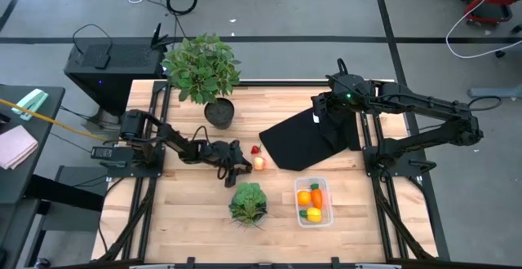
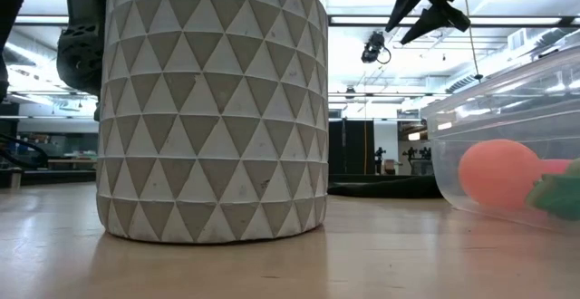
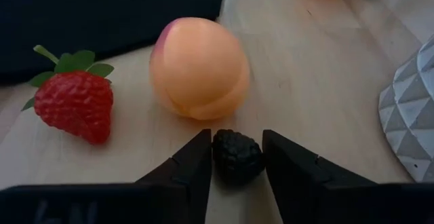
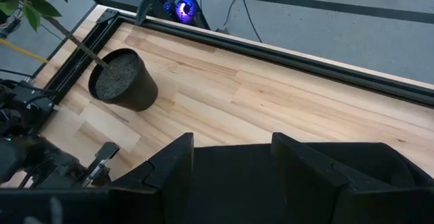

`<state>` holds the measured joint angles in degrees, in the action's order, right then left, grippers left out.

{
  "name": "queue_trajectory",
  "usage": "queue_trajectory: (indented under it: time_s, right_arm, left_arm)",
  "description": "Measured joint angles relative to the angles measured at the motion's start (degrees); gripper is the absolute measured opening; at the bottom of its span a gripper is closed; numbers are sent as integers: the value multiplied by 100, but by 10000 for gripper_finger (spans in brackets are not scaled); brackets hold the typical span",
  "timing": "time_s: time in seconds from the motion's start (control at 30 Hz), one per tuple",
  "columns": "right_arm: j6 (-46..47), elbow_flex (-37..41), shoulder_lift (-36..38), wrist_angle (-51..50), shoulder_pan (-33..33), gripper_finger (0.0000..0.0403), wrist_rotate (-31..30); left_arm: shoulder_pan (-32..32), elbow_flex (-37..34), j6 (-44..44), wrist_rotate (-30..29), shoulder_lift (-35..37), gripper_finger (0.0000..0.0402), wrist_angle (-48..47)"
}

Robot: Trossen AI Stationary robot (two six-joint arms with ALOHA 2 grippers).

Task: Pick and placing Produce into tupperware
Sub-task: Put the blackberry into the transparent bin

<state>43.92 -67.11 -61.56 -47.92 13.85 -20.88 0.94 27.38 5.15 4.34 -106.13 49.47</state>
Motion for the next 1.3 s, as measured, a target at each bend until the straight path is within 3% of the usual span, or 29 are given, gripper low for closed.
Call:
queue_trajectory:
  time_s: [0.5, 1.3]
  right_arm:
    - [-11, 0, 0, 1, 0, 205, 0]
    - [-61, 0, 0, 4, 0, 205, 0]
  left_arm:
    - [-52, -1, 17, 2, 16, 127, -2]
    - [-178, 248, -203, 2, 1259, 120, -15]
